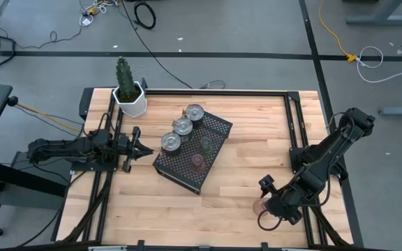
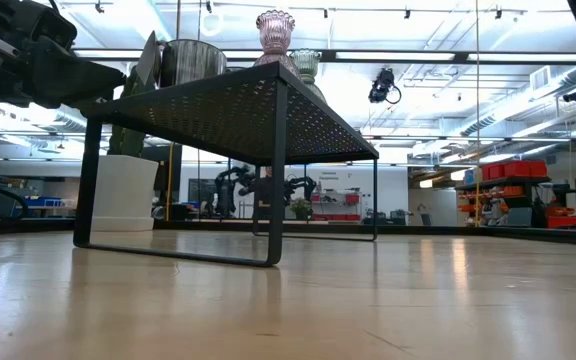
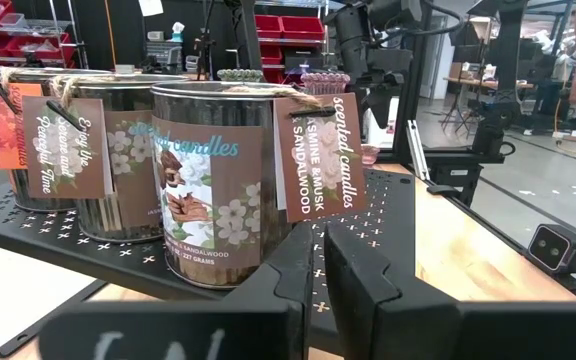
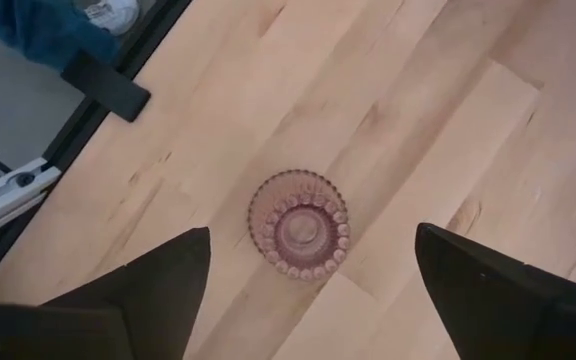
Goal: Pick & Place candle stick holders
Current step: Put the purple candle holder on the shelf
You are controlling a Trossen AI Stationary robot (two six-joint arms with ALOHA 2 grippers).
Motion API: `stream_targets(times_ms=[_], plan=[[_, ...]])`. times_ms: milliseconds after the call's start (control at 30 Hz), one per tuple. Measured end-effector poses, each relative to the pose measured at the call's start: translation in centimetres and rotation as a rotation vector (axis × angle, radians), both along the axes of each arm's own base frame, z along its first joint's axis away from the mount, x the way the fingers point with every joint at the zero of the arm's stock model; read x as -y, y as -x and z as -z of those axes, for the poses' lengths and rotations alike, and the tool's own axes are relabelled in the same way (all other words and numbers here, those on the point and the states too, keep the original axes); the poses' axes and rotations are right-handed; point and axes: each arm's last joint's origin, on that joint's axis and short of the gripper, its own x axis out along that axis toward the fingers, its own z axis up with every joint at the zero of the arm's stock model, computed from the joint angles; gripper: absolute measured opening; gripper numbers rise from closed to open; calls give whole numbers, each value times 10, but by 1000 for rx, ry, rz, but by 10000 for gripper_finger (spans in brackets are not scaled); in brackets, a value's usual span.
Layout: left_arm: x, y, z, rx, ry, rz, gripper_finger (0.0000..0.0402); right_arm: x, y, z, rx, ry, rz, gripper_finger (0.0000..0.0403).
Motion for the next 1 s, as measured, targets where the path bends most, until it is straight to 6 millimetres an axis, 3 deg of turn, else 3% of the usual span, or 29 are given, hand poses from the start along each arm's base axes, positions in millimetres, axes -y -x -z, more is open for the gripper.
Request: stream_targets(times_ms=[433, 1000], plan=[[0, 0, 0, 0, 0, 0, 34, 2, 3, 1, -47, 4, 16, 389], [0, 0, 0, 0, 0, 0, 34, 1, 2, 4, -56, 10, 12, 391]])
